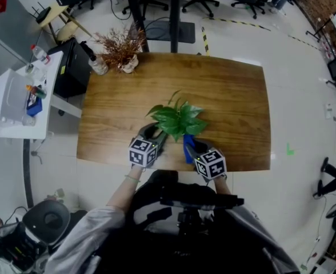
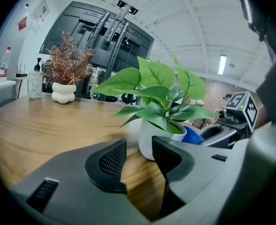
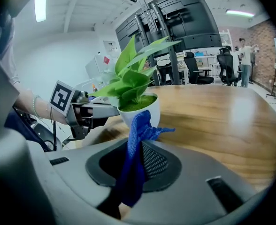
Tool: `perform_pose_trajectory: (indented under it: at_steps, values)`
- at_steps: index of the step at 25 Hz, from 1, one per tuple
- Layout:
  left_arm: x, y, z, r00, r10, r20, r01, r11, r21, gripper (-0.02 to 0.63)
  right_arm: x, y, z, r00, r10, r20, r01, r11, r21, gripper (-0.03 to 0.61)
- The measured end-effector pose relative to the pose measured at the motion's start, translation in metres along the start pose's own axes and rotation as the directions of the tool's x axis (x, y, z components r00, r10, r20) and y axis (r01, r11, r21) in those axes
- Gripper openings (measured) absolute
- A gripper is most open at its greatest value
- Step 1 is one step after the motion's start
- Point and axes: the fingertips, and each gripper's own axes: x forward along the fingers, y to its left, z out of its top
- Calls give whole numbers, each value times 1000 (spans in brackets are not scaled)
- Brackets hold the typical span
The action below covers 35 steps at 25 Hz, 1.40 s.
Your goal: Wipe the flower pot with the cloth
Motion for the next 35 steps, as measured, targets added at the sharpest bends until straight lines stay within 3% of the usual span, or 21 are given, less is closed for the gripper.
perform_pose_trajectory:
  at_steps: [7,14,35]
  values:
    - [-12,-19,-15,1000,-19,-12,19,1000,-9,172,-25,-40,23,993,-81,83,79,996,37,75]
    - [-6,-25,-14,999,-36,-11,36,999,-5,172,-6,-52,67,988,-27,149,37,997,-62,76]
    - [2,5,1,1000,-13,10,13,999,-33,158,15,1,6,997,73,-1,-73,997,17,77]
